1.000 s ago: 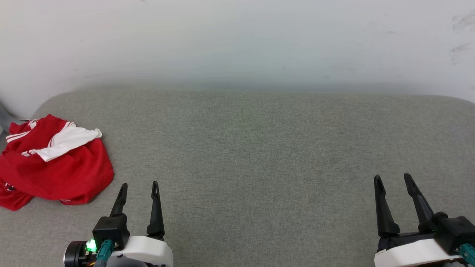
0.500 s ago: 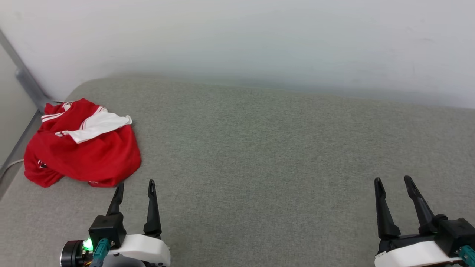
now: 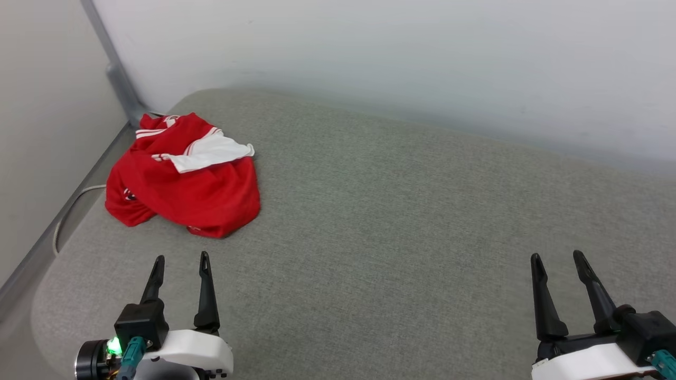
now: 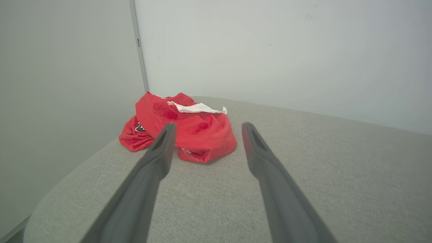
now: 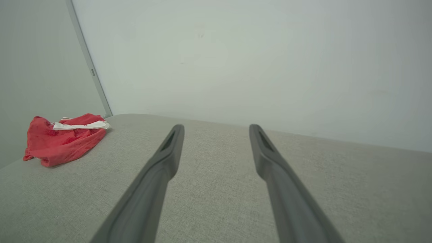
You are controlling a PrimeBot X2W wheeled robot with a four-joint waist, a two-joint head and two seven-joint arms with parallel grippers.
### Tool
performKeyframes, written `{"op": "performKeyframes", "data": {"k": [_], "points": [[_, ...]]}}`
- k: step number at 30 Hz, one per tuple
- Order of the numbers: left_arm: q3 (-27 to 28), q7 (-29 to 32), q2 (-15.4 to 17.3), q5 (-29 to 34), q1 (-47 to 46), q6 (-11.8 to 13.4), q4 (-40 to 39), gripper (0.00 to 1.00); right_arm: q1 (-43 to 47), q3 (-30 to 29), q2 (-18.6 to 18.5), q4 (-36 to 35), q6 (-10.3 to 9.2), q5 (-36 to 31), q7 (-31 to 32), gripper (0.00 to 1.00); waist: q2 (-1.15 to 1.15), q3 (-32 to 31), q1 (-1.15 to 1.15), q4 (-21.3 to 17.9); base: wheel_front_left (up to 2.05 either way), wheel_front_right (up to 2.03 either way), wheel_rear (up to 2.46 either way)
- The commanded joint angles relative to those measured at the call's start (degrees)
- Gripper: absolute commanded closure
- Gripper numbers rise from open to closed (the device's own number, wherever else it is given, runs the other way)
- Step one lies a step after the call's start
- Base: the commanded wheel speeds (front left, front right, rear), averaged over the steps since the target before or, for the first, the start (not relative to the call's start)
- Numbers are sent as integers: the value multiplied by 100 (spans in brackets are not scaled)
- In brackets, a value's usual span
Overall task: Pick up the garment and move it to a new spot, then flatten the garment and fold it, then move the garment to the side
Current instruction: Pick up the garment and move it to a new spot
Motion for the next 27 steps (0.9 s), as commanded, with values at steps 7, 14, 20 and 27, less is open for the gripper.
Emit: {"op": "performKeyframes", "data": {"k": [7,14,20,27], "points": [[23,-16,-4,-12,-31,-46,18,0,41,26,9,-9,-4,20,-12,0,0,11,0,631,0,0,0],[83,-16,-4,-74,0,-22,-4,0,24,70,9,-8,-4,-36,-12,0,0,45,0,1056,0,0,0],[132,-16,-4,-120,13,-26,-25,0,2,77,9,-28,-4,-82,-12,0,0,85,0,1266,0,0,0],[394,-16,-4,-164,-19,-54,-45,0,-54,141,10,-8,-4,-81,-12,0,0,98,0,1239,0,0,0]]}}
